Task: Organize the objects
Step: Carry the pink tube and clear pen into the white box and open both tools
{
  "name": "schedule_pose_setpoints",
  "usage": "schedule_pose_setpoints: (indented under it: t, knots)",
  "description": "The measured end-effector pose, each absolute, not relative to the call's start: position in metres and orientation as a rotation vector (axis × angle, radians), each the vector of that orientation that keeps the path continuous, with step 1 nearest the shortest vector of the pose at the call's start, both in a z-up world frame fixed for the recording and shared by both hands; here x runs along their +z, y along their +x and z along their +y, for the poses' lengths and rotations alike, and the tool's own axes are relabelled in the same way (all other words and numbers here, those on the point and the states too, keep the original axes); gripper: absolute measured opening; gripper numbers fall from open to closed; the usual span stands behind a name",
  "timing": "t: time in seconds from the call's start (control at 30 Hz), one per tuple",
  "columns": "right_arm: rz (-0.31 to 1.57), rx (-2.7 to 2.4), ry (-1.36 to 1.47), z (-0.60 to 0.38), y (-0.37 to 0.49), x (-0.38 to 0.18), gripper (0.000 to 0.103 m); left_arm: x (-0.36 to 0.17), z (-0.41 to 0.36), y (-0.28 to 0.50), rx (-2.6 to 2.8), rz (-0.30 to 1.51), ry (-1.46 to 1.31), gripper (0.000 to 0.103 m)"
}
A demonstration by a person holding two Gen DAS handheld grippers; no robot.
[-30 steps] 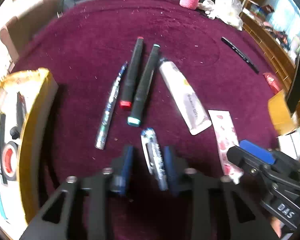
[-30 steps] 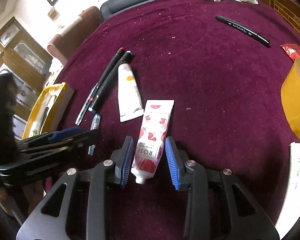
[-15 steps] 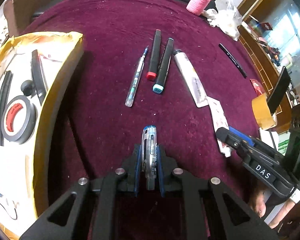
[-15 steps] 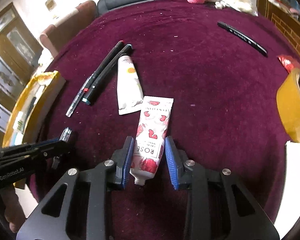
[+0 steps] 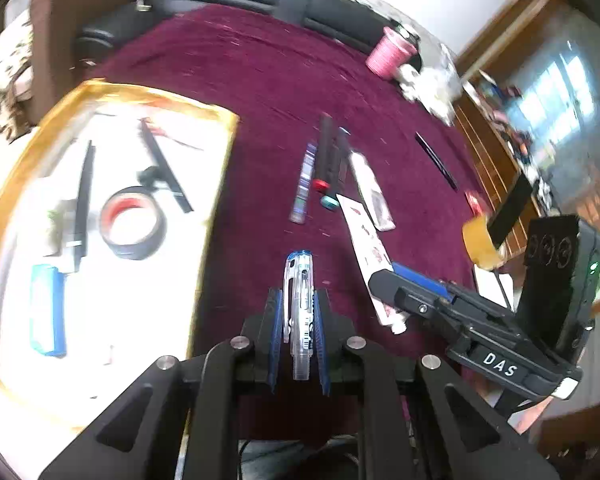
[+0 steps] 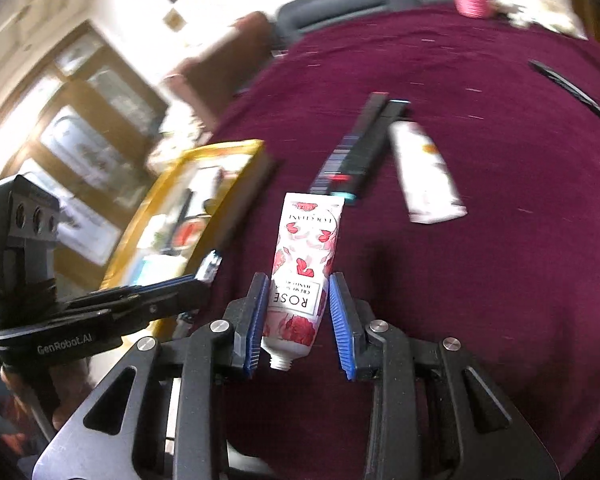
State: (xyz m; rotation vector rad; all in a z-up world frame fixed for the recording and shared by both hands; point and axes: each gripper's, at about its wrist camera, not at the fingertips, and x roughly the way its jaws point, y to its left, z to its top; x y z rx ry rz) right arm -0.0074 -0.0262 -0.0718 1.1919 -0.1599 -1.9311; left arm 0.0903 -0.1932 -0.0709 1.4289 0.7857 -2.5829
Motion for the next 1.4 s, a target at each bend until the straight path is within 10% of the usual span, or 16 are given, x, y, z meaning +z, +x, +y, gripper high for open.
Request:
schedule_pose_setpoints:
  t: [0.43, 1.4]
  knots:
    - [-0.046, -1.773, 1.159, -0.116, 0.014, -0.066, 0.031, -0.097, -0.298, 0.146, -2.331, 0.837, 1.374, 0.013]
    - [0.187, -1.714, 1.172, -0.256, -0.032, -0.075, 0.031, -0.126, -0.282, 0.144, -2.306, 0.681, 1.566, 0.014]
